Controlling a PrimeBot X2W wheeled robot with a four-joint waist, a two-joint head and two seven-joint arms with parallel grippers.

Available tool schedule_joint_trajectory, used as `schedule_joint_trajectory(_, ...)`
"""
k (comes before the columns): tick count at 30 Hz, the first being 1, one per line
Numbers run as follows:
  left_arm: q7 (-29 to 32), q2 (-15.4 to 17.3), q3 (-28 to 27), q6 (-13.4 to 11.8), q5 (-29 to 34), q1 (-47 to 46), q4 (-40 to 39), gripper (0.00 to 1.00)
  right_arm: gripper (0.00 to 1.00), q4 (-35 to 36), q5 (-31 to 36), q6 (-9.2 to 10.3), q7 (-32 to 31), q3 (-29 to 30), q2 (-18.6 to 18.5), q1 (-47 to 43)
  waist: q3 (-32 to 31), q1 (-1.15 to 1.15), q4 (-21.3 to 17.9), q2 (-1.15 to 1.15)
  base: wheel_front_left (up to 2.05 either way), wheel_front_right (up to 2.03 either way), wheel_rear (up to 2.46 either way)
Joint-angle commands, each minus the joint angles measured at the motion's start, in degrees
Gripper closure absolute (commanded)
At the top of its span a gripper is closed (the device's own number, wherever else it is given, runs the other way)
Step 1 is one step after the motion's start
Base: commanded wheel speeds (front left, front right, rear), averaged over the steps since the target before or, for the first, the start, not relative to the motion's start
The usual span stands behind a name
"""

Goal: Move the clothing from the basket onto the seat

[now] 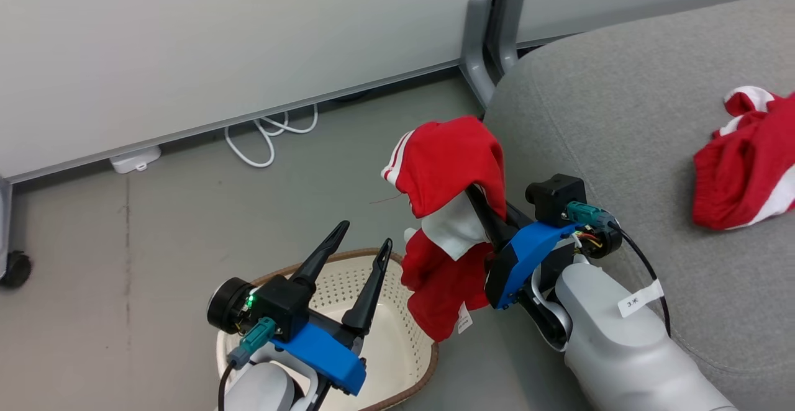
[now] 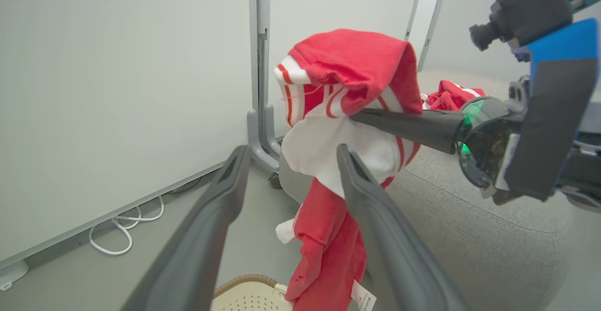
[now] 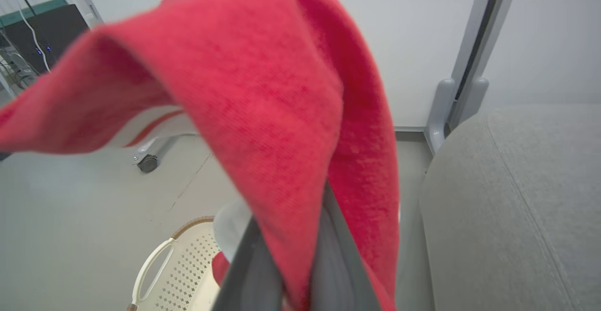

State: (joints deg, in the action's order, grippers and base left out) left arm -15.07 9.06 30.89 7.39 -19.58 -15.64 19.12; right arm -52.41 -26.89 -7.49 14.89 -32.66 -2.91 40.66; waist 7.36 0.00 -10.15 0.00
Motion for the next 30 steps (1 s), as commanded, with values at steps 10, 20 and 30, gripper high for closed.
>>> schedule_joint_trajectory(10,-0.2,1.2,0.6,0.1,-0.4,-1.7,0.4,0.00,1.00,1.3,-0.7,-0.01,0.4,0.4,0.0,0.1,1.2,0.00,-9.3,0.00,0.00,0.00,0.00)
schedule_joint_trajectory(20,-0.2,2.1,1.2,0.1,-0.6,-2.2,0.6,0.00,1.00,2.5,-0.9,-0.01,0.4,1.2,0.0,-1.1,1.5,0.00,-14.8,0.00,0.00,0.00,0.00)
schedule_joint_trajectory(30,-0.2,2.6,1.6,0.1,-0.9,-2.5,0.7,0.00,1.00,3.3,-1.1,-0.01,0.4,1.5,0.1,-1.5,1.7,0.00,-17.1,0.00,0.00,0.00,0.00)
